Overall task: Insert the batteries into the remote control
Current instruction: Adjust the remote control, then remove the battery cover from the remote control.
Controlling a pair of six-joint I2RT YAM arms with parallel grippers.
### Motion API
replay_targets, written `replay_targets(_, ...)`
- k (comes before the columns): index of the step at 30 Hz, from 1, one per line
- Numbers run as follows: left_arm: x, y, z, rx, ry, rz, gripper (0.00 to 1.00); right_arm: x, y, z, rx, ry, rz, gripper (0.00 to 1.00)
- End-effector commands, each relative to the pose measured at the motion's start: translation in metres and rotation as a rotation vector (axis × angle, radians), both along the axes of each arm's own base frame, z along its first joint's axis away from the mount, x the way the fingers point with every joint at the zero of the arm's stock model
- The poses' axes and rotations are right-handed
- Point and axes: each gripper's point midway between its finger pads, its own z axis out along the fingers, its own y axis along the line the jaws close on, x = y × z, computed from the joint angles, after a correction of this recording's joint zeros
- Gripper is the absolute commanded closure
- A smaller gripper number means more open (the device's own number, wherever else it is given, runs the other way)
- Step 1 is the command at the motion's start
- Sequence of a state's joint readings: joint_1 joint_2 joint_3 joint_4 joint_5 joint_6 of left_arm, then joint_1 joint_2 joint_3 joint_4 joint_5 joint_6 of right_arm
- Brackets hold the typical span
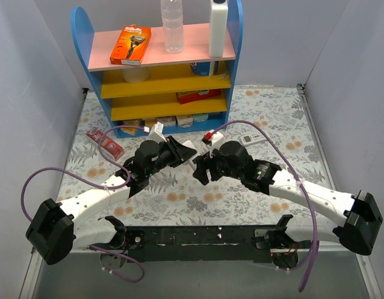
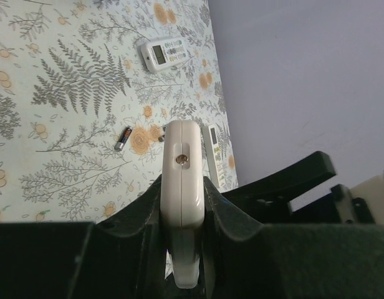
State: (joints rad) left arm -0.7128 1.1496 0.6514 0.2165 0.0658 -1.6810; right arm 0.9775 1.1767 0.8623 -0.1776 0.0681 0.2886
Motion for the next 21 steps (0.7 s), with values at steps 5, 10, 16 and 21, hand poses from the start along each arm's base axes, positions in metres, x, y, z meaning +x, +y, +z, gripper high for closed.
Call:
replay_targets(5, 0.001, 0.027, 0.032, -0.148, -0.092, 0.139, 1.0, 0.003, -0.003, 0.075, 0.377, 0.045, -0.181, 0.12)
replay_targets(10, -0.002, 0.037, 0.034, -0.246, -0.083, 0.183, 1.0, 0.0, -0.009, 0.067, 0.501, 0.21, -0.316, 0.14)
replay_targets(16, -0.006, 0.035, 0.04, -0.319, -0.087, 0.169, 1.0, -0.003, -0.001, 0.057, 0.592, 0.329, -0.353, 0.22)
replay_targets(21, -0.008, 0.035, 0.045, -0.338, -0.104, 0.156, 1.0, 0.0, -0.001, 0.05, 0.644, 0.363, -0.386, 0.36)
